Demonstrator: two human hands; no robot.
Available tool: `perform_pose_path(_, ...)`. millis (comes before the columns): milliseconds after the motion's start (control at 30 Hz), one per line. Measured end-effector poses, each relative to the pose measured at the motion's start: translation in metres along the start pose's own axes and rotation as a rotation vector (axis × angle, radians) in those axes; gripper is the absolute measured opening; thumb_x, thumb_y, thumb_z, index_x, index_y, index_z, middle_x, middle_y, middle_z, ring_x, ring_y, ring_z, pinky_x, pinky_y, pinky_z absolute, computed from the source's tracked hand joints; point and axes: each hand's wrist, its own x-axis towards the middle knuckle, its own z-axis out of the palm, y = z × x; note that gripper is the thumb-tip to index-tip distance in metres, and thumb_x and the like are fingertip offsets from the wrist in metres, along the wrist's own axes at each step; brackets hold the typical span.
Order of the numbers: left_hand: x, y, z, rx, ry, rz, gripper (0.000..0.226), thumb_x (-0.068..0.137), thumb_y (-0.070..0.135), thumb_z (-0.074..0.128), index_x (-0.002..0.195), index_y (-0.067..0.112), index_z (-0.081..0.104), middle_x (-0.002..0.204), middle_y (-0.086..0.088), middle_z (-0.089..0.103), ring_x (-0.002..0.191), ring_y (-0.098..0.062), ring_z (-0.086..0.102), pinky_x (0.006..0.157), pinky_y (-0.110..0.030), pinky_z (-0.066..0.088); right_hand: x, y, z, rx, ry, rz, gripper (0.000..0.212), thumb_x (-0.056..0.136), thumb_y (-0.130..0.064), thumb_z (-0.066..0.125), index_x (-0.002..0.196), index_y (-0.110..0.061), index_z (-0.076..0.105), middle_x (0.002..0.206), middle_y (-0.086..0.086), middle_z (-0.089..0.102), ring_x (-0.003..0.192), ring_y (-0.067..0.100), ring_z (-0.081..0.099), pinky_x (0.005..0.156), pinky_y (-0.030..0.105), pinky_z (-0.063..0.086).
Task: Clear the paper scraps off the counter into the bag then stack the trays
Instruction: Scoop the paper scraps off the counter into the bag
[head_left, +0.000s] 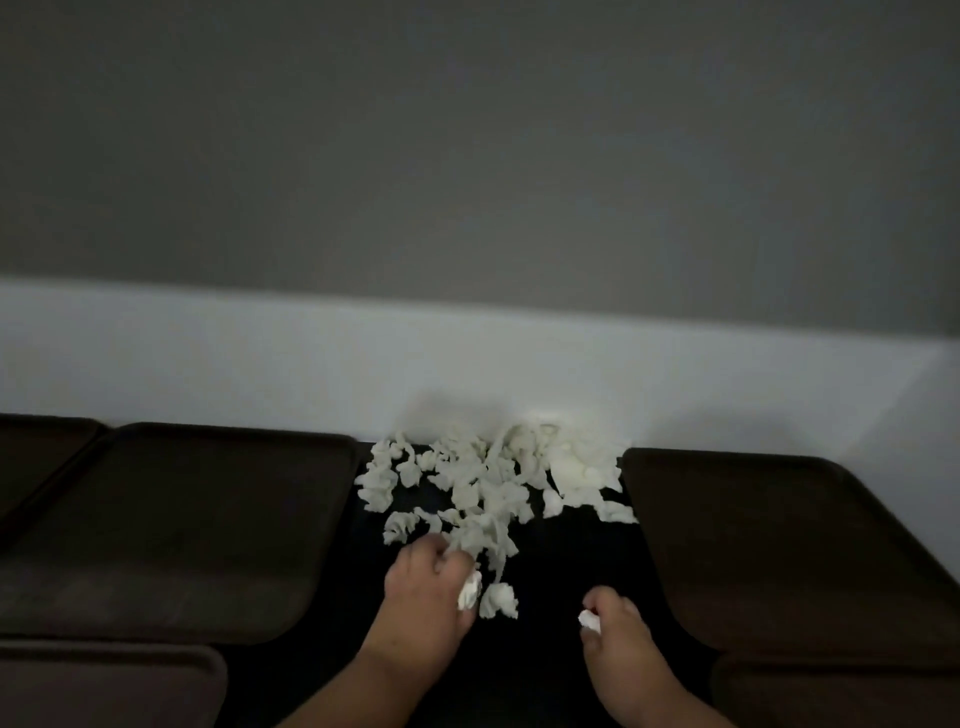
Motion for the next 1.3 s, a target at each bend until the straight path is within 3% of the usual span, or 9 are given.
perform_pose_path(100,-0.014,0.013,-0.016,-0.048,0.06,0.021,0.04,0.07,0.034,0.081,0.101,0.033,0.055,0.117,-0.002,0.048,0.102,-0.019,0.052,0.088,-0.035,0.049,-0.032,0.002,-0.005,0.159,0.025,0.089,0.02,0.099,-0.017,0.05,0.114,-0.029,0.052,0.111,-0.005,0.042,0.095,0.009,0.055,0.087,0.025,0.047)
perform_pose_path(233,-0.022,0.035,-0.031,-0.151,0.127,0.101,0.028,0.081,0.034,0.076,0.1,0.03,0.056,0.113,0.001,0.044,0.103,-0.016,0.047,0.09,-0.035,0.049,-0.077,0.009,-0.018,0.326,0.15,0.157,0.022,0.101,-0.018,0.049,0.119,-0.03,0.052,0.115,-0.005,0.041,0.094,0.009,0.057,0.085,0.026,0.049)
perform_pose_path(433,-0.04,0.093,-0.047,-0.33,0.191,0.187,0.02,0.087,0.031,0.071,0.101,0.027,0.057,0.112,0.007,0.038,0.104,-0.013,0.042,0.094,-0.032,0.044,-0.142,0.031,-0.053,0.456,0.366,0.177,0.018,0.102,-0.022,0.048,0.116,-0.032,0.053,0.117,-0.006,0.043,0.09,0.006,0.056,0.067,0.013,0.042)
perform_pose_path(533,-0.048,0.125,-0.05,-0.383,0.203,0.235,0.02,0.087,0.03,0.07,0.102,0.027,0.056,0.111,0.007,0.038,0.104,-0.015,0.045,0.093,-0.034,0.046,-0.168,0.053,-0.07,0.477,0.477,0.187,0.022,0.101,-0.022,0.049,0.121,-0.028,0.056,0.12,-0.003,0.048,0.09,0.001,0.053,0.072,0.015,0.038)
perform_pose_path(700,-0.067,0.197,-0.05,-0.472,0.193,0.337,0.021,0.087,0.028,0.069,0.101,0.027,0.053,0.109,0.008,0.036,0.101,-0.016,0.045,0.089,-0.035,0.05,-0.218,0.102,-0.096,0.55,0.536,0.271,0.022,0.102,-0.029,0.047,0.114,-0.038,0.062,0.117,-0.004,0.06,0.096,0.009,0.062,0.082,0.029,0.051)
perform_pose_path(867,-0.099,0.296,-0.036,-0.598,0.101,0.4,0.017,0.088,0.033,0.065,0.102,0.025,0.057,0.114,0.009,0.037,0.105,-0.016,0.047,0.093,-0.036,0.049,-0.281,0.178,-0.125,0.605,0.648,0.365,0.016,0.096,-0.032,0.051,0.096,-0.035,0.067,0.1,-0.002,0.068,0.092,0.016,0.065,0.092,0.043,0.053)
perform_pose_path(1033,-0.161,0.409,-0.008,-0.732,-0.086,0.453,0.015,0.092,0.035,0.06,0.103,0.026,0.056,0.113,0.014,0.034,0.11,-0.013,0.045,0.097,-0.027,0.041,-0.368,0.251,-0.158,0.784,0.809,0.486,0.019,0.098,-0.017,0.052,0.087,-0.017,0.068,0.089,0.005,0.066,0.085,0.02,0.06,0.08,0.034,0.046)
perform_pose_path(1133,-0.199,0.464,0.013,-0.753,-0.235,0.482,0.016,0.093,0.035,0.058,0.105,0.025,0.056,0.114,0.013,0.036,0.109,-0.012,0.048,0.097,-0.026,0.042,-0.412,0.307,-0.158,0.814,0.798,0.599,0.017,0.086,-0.026,0.052,0.095,-0.021,0.066,0.096,0.008,0.062,0.085,0.024,0.057,0.079,0.037,0.044)
perform_pose_path(1300,-0.256,0.516,0.058,-0.653,-0.471,0.48,0.024,0.095,0.038,0.056,0.114,0.024,0.056,0.117,0.011,0.037,0.111,-0.011,0.047,0.096,-0.023,0.041,-0.459,0.379,-0.138,0.716,0.651,0.781,0.031,0.09,-0.007,0.048,0.115,-0.023,0.056,0.106,0.011,0.061,0.087,0.026,0.062,0.074,0.037,0.054)
